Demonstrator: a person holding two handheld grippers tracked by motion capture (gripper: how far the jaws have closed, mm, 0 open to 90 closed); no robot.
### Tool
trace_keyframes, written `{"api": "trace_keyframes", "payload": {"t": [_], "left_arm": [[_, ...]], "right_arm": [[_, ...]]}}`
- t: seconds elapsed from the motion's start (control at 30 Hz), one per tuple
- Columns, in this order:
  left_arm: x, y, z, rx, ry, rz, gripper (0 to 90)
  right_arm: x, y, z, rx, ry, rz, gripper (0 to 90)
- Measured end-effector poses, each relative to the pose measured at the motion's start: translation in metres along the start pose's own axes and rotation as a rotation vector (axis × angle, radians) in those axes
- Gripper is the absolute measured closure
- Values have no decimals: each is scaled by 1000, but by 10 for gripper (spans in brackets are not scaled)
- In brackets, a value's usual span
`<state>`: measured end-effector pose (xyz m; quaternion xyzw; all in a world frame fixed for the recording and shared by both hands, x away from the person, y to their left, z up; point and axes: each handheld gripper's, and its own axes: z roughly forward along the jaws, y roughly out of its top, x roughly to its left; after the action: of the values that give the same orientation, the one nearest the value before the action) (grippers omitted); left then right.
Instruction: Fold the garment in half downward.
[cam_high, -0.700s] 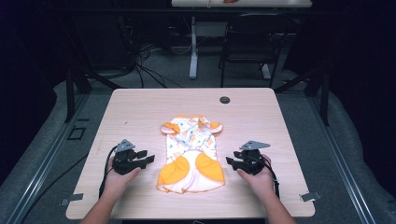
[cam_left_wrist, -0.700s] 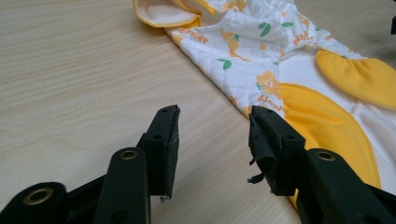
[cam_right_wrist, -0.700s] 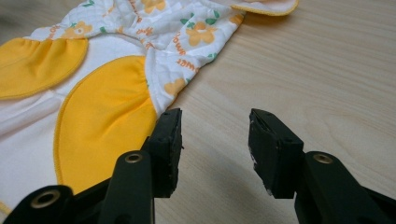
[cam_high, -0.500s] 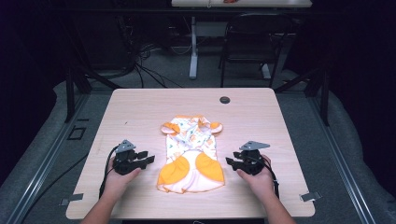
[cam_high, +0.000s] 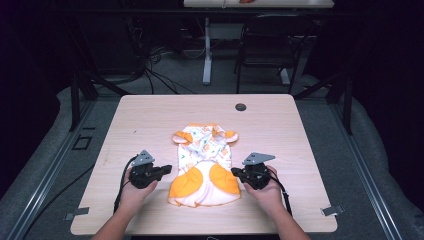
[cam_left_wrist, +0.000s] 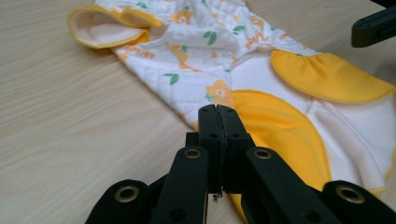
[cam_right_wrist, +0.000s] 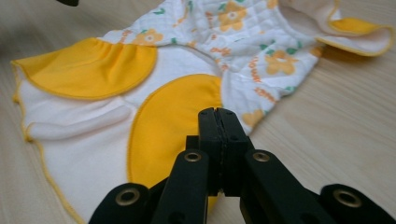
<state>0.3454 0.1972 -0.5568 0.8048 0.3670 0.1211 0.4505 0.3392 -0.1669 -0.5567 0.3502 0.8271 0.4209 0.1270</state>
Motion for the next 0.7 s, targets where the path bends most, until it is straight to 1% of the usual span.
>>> {"api": "trace_keyframes", "payload": {"t": [0.07, 0.1, 0.17, 0.2, 0.23, 0.33, 0.37, 0.4, 0.47, 0.57, 0.63, 0.67, 0.7], "left_arm": [[-6, 1, 5, 13, -7, 24, 897], [-8, 1, 8, 20, -11, 27, 897], [-12, 0, 15, 46, -14, 47, 897], [-12, 0, 15, 46, -14, 47, 896], [-14, -2, 21, 69, -19, 58, 896], [-17, -5, 28, 102, -18, 80, 896], [-17, -6, 30, 111, -21, 84, 896], [-17, -6, 30, 111, -21, 84, 896], [-18, -8, 33, 129, -31, 88, 896], [-19, -9, 32, 139, -41, 85, 896], [-20, -11, 31, 145, -50, 89, 897], [-21, -11, 30, 147, -51, 100, 897], [-22, -12, 29, 150, -56, 96, 897]], "right_arm": [[4, 1, 5, 18, 5, -28, 900], [6, 2, 8, 23, 3, -32, 899], [8, 1, 13, 37, -6, -39, 898], [8, 1, 13, 37, -6, -39, 898], [8, 0, 18, 59, -14, -48, 892], [8, -2, 22, 100, -12, -63, 881], [9, -4, 23, 103, -15, -63, 886], [9, -4, 24, 107, -12, -66, 891], [10, -5, 24, 114, -8, -65, 893], [10, -7, 23, 115, 10, -65, 894], [10, -9, 21, 126, 30, -63, 895], [11, -9, 20, 129, 35, -63, 895], [12, -9, 19, 136, 44, -66, 895]]}}
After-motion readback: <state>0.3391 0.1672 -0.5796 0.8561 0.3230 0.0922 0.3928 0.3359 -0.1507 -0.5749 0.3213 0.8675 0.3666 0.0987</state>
